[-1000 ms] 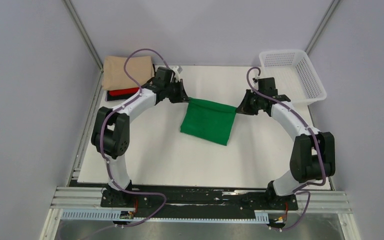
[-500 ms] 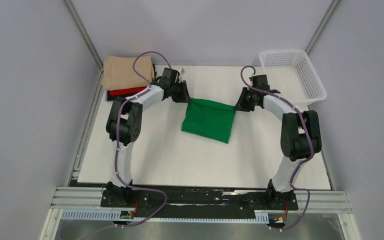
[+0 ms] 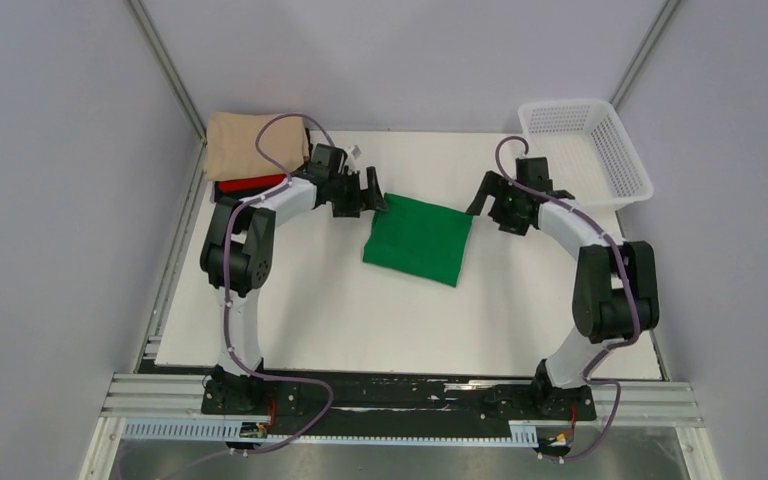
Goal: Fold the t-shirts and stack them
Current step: Put the neatly folded tshirt into the corner of the board with the left arm
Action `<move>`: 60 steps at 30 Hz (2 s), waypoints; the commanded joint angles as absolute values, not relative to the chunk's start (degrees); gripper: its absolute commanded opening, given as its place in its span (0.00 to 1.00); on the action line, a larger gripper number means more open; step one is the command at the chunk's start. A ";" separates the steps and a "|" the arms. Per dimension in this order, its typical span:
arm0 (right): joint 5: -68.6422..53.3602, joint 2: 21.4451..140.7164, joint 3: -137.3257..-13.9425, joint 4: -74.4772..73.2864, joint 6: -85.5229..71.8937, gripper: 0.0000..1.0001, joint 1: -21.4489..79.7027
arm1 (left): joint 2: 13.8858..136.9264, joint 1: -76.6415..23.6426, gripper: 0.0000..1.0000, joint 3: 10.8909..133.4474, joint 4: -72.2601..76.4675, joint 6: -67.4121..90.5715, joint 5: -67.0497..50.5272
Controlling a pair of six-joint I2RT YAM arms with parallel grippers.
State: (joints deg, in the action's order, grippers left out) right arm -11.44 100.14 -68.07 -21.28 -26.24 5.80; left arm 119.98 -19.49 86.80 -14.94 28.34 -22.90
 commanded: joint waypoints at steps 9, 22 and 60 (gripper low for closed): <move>-8.86 79.02 -51.36 -17.40 -29.10 1.00 5.73 | 120.95 -22.83 1.00 84.43 -15.54 24.85 -23.23; -3.18 66.97 -47.11 -21.08 -25.69 1.00 5.70 | 124.79 -31.75 0.05 89.55 -24.91 23.60 -4.42; 16.44 59.50 -39.50 -10.65 -24.79 1.00 5.63 | 124.08 -19.37 0.00 121.33 -20.22 -17.86 44.01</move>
